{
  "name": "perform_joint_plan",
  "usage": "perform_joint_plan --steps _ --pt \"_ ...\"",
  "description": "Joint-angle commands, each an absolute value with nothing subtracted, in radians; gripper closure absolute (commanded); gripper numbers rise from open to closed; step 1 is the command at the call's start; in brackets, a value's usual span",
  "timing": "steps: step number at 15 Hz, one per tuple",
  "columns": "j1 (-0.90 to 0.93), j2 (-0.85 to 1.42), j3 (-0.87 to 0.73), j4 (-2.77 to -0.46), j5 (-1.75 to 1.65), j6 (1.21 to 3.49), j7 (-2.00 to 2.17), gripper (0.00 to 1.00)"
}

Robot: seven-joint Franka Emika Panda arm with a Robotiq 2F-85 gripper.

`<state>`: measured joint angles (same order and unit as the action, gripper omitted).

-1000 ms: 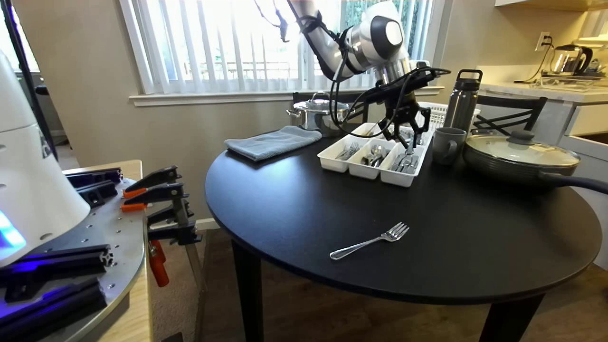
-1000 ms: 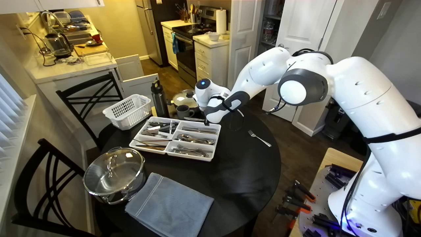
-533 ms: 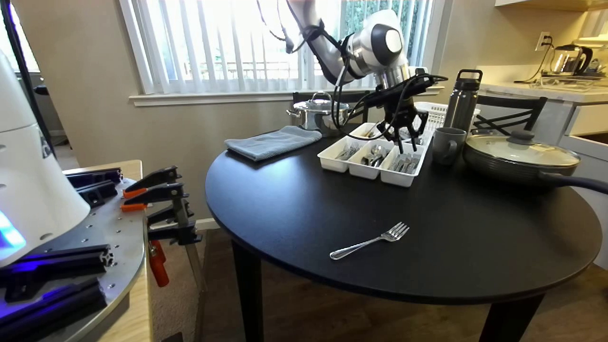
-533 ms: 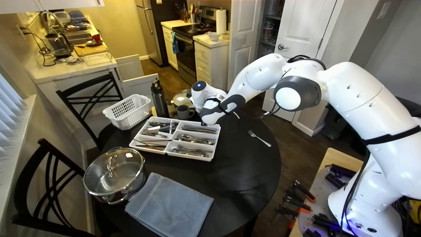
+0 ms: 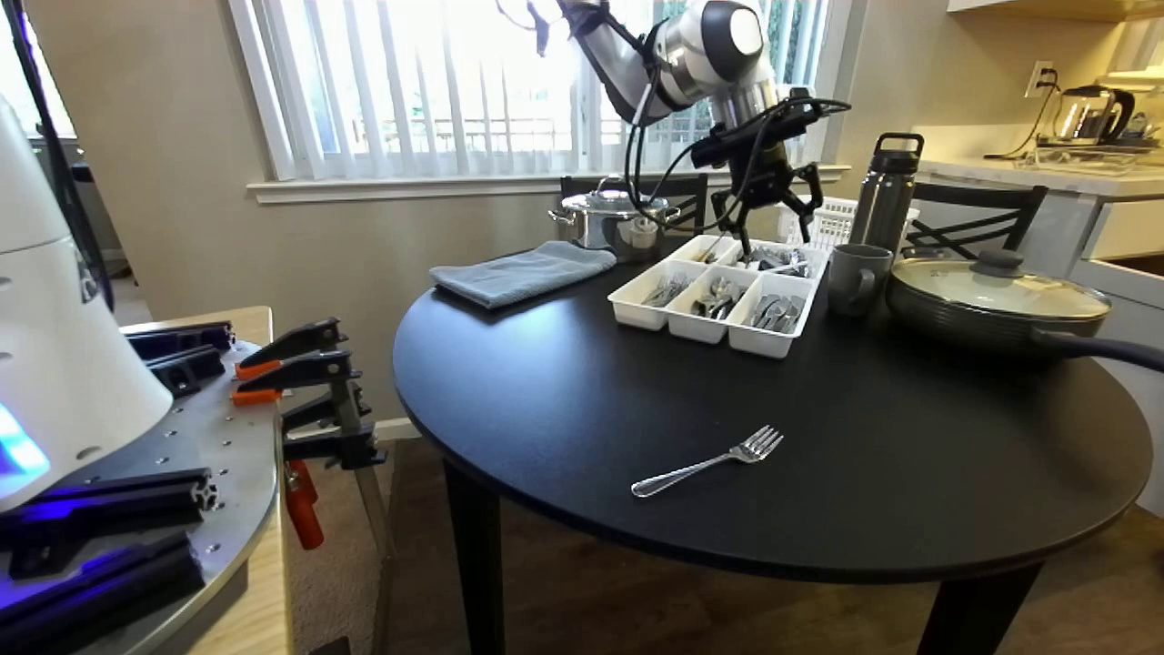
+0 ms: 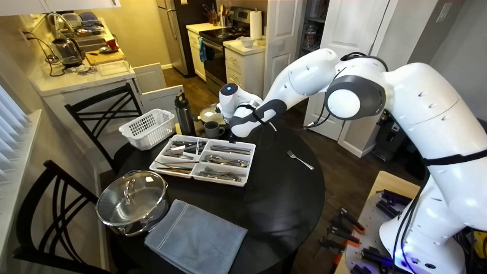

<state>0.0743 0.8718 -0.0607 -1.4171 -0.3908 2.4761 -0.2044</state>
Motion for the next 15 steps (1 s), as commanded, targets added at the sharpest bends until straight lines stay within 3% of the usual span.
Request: perform_joint_plan --steps 1,15 --pt "0.089 0.687 -0.045 -1.647 -0.349 2.47 -0.139 0.0" --pt "-0.04 0.447 -0.034 -2.271 -0.058 2.613 -0.036 0.0"
